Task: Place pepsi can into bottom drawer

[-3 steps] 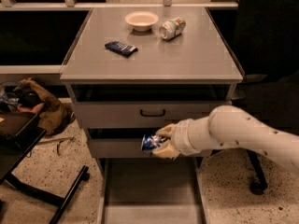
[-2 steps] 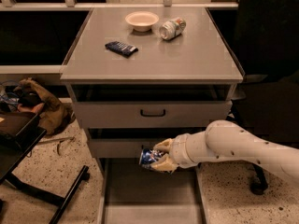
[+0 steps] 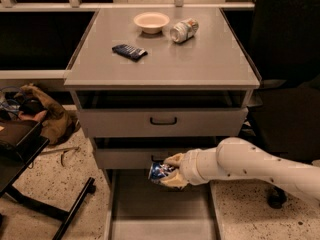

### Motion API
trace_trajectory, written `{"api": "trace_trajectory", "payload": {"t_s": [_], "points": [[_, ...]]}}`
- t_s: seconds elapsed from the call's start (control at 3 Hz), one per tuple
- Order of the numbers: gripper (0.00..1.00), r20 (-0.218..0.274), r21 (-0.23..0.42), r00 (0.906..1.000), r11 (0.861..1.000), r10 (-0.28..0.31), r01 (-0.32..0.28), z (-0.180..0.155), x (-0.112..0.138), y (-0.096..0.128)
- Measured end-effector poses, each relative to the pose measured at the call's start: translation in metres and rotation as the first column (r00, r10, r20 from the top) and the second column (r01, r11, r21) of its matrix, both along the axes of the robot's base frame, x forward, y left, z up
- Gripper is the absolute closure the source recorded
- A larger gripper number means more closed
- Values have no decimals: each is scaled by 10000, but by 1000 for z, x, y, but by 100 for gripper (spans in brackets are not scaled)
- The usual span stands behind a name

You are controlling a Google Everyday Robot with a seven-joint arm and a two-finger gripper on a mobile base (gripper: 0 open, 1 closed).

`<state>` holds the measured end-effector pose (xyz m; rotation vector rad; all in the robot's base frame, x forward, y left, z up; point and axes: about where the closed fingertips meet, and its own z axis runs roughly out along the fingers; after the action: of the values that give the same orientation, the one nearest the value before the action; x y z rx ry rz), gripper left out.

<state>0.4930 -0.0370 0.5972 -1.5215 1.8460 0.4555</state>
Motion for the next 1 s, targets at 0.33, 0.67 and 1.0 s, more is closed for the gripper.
{"api": "trace_trajectory", "payload": {"t_s": [0.33,0.67,1.0], "points": [[100,-50,107,9992,9992,-390,390,-50,2,7],[100,-232,-105,9967,9969,-783,781,-107,4,16],[100,-323,-222,9938,9941,-1064,1057,-144,10,26]]}}
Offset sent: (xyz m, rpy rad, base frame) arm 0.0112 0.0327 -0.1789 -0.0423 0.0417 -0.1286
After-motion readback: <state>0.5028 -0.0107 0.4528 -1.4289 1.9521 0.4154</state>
